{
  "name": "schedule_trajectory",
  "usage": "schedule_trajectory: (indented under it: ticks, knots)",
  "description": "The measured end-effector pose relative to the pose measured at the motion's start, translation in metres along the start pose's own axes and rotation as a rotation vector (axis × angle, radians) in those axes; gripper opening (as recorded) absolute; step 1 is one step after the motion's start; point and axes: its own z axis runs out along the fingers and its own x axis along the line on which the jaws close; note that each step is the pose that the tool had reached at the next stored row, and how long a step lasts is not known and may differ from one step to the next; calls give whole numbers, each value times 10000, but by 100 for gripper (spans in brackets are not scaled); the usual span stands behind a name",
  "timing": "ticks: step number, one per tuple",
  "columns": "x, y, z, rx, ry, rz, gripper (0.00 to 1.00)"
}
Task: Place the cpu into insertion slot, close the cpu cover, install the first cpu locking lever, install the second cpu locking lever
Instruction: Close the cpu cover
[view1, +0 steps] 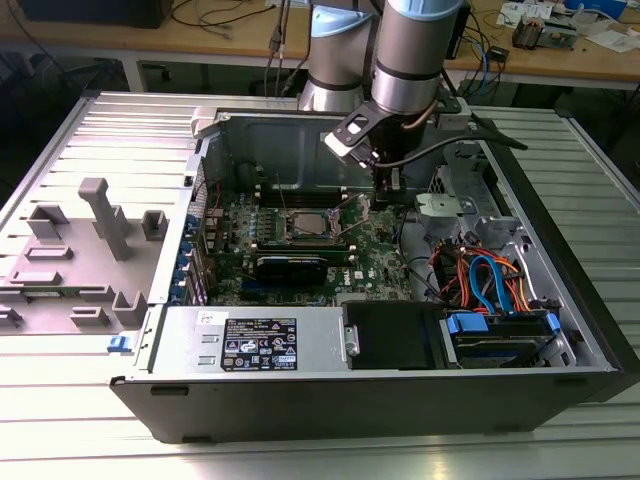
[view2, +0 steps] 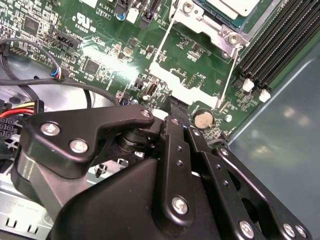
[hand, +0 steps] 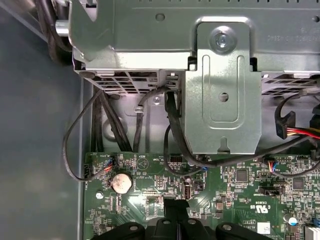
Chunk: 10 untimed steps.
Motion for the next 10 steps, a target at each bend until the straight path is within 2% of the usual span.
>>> schedule_trajectory:
  ticks: [5,10]
  knots:
    - [0,-44,-2,16,21,0,11]
    - [1,-49,-2,17,21,0,11]
